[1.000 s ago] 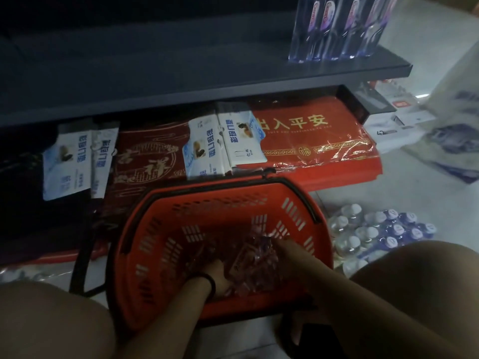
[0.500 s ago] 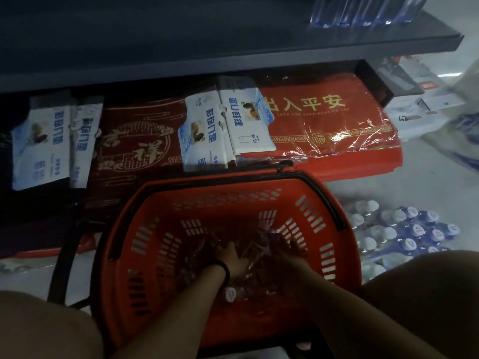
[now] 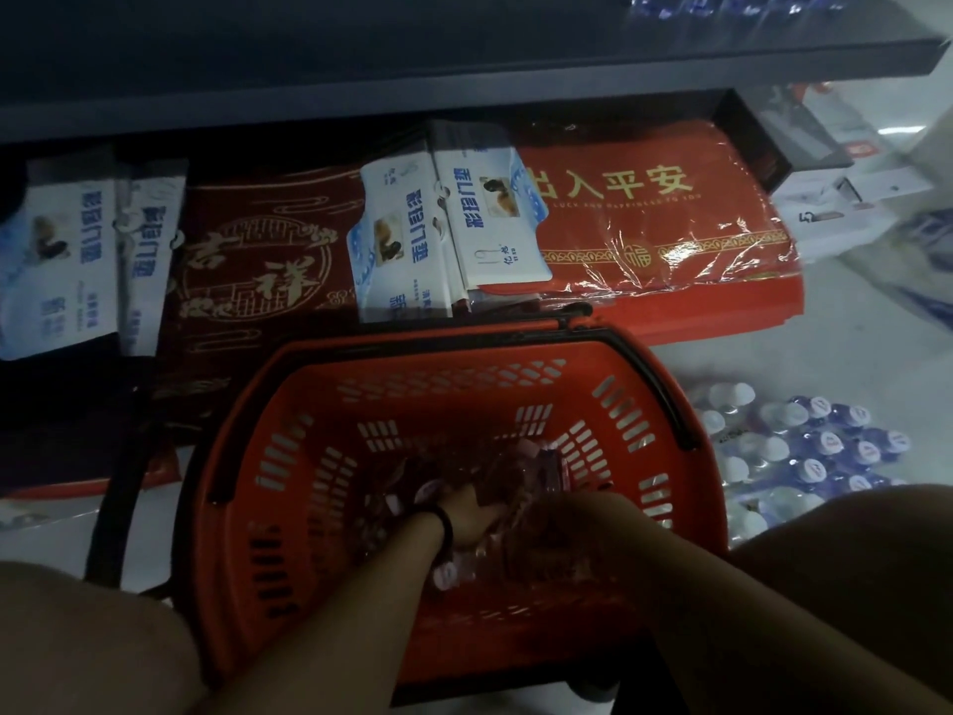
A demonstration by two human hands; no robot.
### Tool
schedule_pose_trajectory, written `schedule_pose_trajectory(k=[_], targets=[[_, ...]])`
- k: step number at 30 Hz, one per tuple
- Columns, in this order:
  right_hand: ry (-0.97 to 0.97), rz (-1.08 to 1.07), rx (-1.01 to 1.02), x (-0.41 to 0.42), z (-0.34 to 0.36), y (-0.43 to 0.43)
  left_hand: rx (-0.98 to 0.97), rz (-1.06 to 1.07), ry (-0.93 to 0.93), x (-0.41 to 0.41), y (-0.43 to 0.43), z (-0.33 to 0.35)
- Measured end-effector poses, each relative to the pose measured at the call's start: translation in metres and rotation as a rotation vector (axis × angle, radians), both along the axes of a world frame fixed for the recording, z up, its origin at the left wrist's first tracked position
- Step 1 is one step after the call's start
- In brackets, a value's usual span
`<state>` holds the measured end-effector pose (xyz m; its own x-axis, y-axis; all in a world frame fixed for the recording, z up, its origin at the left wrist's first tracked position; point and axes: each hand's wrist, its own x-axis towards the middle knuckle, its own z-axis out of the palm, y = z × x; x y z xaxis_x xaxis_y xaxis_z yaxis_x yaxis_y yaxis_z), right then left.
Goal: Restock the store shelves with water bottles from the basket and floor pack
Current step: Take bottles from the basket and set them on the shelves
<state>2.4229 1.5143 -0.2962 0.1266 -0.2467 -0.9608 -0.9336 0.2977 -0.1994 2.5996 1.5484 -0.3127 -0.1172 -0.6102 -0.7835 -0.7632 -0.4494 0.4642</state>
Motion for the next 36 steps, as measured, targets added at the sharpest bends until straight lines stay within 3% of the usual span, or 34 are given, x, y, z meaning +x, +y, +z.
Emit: schedule_pose_trajectory(k=[2, 6, 10, 12, 16, 18, 20, 22, 25, 27, 30, 36], targets=[[-0.025, 0.066, -0.025, -0.002, 0.003, 0.004, 0.002, 0.018, 0.087, 0.001, -0.001, -0.005], [-0.019, 0.264, -0.402, -0.017, -0.018, 0.012, -0.025, 0.101, 0.087, 0.001, -0.006, -0.025], [0.019, 0.209, -0.181, -0.005, 0.009, 0.010, 0.062, 0.028, 0.060, -0.006, -0.008, -0.006], [0.048, 0.318, -0.220, 0.000, 0.026, 0.006, 0.025, 0.056, 0.050, -0.006, -0.009, -0.008], [0.103, 0.392, -0.213, -0.004, 0.042, 0.003, -0.079, 0.197, 0.208, -0.001, -0.005, -0.017], [0.110, 0.257, -0.186, -0.011, 0.039, -0.002, -0.086, 0.369, 0.331, 0.003, -0.001, -0.004], [0.070, 0.269, -0.315, -0.018, 0.041, -0.006, -0.093, 0.575, 0.407, 0.009, 0.000, 0.008], [-0.078, 0.247, -0.401, -0.032, 0.007, -0.017, -0.148, 0.773, 0.460, 0.018, 0.001, 0.020], [-0.156, 0.186, -0.447, -0.013, 0.060, -0.008, -0.256, 0.935, 0.479, 0.030, 0.005, 0.051], [-0.149, 0.282, -0.626, -0.002, 0.106, 0.004, -0.342, 0.992, 0.503, 0.039, 0.010, 0.068], [-0.202, 0.227, -0.769, 0.003, 0.129, 0.020, -0.462, 1.076, 0.584, 0.045, 0.023, 0.102], [-0.593, -0.292, -0.845, 0.030, 0.176, 0.036, -0.620, 1.035, 0.743, 0.045, 0.045, 0.162]])
